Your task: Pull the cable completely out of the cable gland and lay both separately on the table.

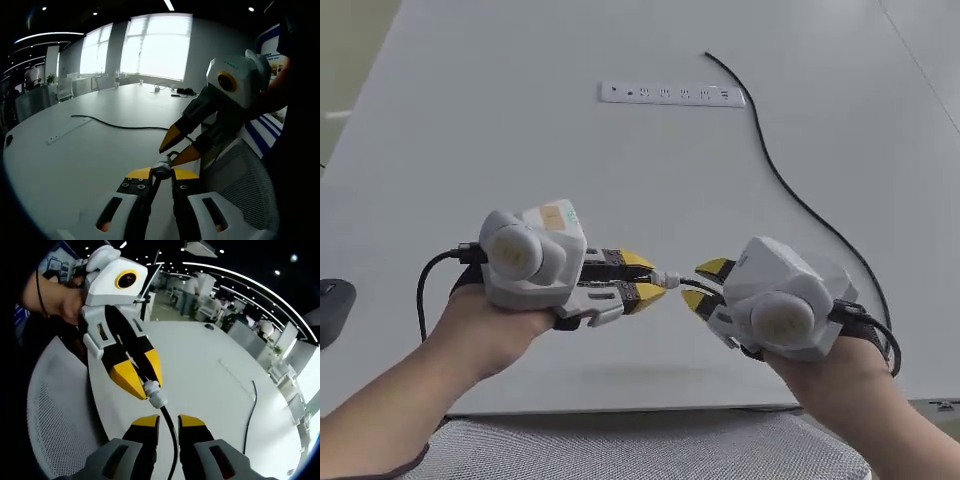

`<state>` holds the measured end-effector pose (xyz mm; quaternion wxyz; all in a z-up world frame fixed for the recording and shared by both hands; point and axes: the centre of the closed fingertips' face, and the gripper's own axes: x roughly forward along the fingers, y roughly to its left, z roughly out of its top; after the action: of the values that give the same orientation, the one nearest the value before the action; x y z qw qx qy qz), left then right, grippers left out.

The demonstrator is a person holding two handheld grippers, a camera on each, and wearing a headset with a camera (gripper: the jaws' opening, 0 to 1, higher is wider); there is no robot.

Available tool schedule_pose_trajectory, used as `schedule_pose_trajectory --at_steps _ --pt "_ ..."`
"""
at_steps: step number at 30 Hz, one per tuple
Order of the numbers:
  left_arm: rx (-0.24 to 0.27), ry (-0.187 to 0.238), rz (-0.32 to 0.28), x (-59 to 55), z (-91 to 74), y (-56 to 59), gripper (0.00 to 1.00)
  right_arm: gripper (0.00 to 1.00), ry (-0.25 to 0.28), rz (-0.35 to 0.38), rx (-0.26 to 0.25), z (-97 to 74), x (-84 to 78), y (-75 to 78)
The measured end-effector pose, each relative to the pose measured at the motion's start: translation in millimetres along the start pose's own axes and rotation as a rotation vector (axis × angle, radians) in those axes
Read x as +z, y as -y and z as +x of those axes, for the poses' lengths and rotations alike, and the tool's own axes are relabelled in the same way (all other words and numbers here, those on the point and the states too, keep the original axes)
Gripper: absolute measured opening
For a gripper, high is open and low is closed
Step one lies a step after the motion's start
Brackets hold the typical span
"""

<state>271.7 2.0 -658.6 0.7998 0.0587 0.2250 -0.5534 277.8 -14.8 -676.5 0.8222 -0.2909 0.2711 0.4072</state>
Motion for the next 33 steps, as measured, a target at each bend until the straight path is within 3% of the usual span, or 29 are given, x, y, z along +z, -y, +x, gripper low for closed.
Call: schedule_pose_trajectory --at_steps 12,25,33 --pt "-0.001 -0.019 0.002 -4.6 2.2 1.0 0.15 0.02 -0.014 -0.134 0.006 5.7 0.8 -6.4" --pt "0.008 -0.013 -0.004 -2.4 4.0 0.6 0.15 0.01 0.024 -0.007 0.007 5.2 -1.1 -0.7" --pt "0.015 -0.009 -0.01 -1.5 2.4 0.0 0.15 0.0 0.005 0.074 -0.019 2.4 -15.1 9.6"
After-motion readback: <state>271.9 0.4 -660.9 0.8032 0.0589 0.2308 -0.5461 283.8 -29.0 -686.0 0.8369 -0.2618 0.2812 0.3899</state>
